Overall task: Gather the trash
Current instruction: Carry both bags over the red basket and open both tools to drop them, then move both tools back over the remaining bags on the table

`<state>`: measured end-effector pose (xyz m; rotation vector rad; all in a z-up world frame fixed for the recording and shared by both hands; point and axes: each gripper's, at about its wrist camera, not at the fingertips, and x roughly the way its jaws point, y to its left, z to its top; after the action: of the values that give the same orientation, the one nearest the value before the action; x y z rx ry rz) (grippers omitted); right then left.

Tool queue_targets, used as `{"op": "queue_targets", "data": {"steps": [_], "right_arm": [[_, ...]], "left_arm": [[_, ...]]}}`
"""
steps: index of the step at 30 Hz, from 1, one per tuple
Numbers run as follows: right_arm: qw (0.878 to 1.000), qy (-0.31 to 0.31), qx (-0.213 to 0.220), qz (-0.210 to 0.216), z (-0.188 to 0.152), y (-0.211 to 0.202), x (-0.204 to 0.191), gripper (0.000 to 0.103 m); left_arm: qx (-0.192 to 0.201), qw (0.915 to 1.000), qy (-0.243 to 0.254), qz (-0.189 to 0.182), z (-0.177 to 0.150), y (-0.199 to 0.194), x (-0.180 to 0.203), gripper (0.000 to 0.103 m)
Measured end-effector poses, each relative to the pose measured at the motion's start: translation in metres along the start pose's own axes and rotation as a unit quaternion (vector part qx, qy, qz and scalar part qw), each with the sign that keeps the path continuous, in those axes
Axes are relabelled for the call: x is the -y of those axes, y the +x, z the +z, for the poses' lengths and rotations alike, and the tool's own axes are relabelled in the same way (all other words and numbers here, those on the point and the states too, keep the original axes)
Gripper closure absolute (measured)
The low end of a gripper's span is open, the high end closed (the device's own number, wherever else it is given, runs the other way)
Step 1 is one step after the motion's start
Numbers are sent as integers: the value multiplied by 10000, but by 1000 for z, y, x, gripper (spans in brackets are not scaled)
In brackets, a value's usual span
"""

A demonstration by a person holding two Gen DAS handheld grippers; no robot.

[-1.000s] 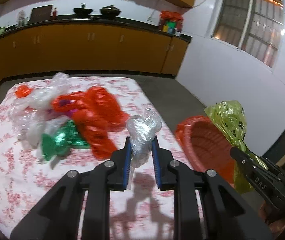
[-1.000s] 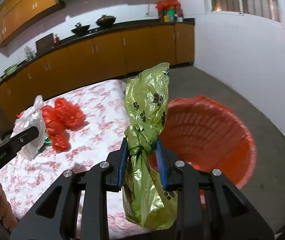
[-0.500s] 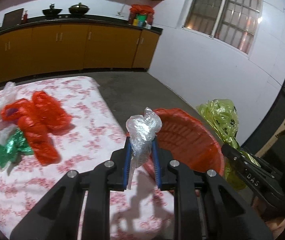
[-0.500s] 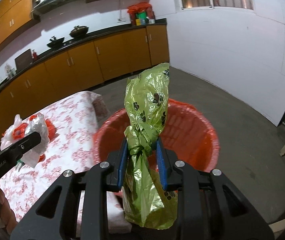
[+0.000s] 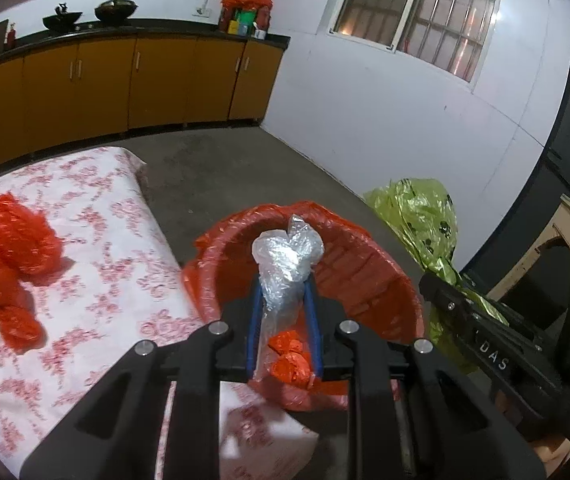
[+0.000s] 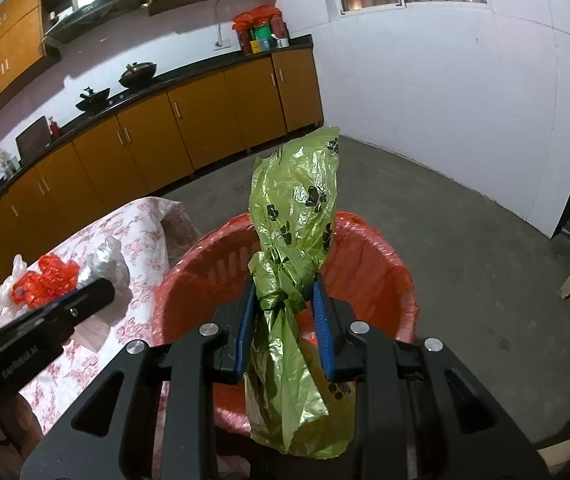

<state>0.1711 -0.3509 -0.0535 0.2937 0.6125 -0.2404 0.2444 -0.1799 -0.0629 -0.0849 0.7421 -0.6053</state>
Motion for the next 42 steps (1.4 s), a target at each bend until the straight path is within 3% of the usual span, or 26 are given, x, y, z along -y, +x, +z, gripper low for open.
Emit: {"op": "queue_targets", "data": {"steps": [13,17,21,25,32,38,42], "right_arm": [[9995,290,-14,118,13,21,21,74],[9991,404,6,140,14,23,28,60],[9986,527,30,63,10,19,37,46],[9992,385,15,-129,6,15,36,46],[9999,-107,52,-117,1,5,9,46],[9976,-597,-38,334,-4,1,-41,46],[9919,-1019,-154,742,-12,2,-88,46]], "left_arm": [[-313,9993,185,-92,1,45,13,78],[-369,9992,169,-44,-1,51,10,62],[-381,9991,142,123,-6,47,0,57],[-176,9978,132,631,-12,28,-17,42],[77,9892,174,1453,-32,-19,-55,27],[205,9758,-212,2165,-52,-70,-110,21],[291,9611,-572,2688,-66,-107,-152,20]]}}
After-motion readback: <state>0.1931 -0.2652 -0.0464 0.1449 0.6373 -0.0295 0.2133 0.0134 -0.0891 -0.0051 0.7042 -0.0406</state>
